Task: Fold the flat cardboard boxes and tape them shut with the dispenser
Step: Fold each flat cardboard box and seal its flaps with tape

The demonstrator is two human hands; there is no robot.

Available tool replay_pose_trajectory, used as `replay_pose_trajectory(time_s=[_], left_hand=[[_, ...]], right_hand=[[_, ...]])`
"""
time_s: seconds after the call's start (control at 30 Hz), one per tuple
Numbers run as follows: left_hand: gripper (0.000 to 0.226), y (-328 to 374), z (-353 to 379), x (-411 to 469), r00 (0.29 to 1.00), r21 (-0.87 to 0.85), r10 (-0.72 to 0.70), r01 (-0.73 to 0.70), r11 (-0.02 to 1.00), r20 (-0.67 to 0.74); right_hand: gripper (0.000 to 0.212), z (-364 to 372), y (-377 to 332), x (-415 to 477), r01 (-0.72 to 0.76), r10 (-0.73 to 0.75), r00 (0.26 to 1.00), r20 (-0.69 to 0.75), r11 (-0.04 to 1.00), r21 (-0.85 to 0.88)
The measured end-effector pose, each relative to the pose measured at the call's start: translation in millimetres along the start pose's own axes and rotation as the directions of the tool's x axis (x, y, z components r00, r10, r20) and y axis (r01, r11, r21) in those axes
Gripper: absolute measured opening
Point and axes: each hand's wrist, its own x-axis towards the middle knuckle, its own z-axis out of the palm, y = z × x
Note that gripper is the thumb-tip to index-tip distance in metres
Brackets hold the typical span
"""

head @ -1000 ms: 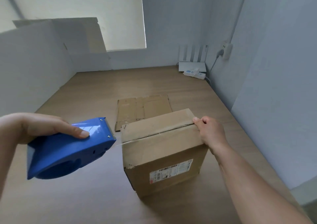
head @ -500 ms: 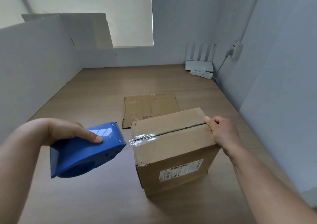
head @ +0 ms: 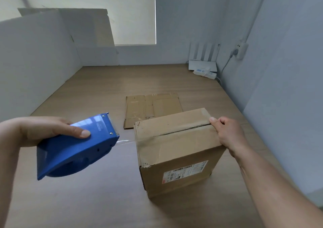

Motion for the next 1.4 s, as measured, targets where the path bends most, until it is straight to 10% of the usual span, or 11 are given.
replay_pose_trajectory(time_s=[0.23, 1.4], left_hand=[[0.080, 4.7, -7.6, 11.8, 0.992, 0.179, -0.117, 0.106, 0.978, 0.052], [0.079, 11.1, 10.6, 27.4, 0.976, 0.308, -0.204, 0.217, 0.926, -0.073]], right_hand=[[0.042, 1.4, 0.6, 0.1, 0.003, -0.003, 1.000, 0.009, 1.000, 0.019], [0.043, 0.8, -5.6, -2.0, -0.003, 0.003, 1.000, -0.001, 0.999, -0.046]])
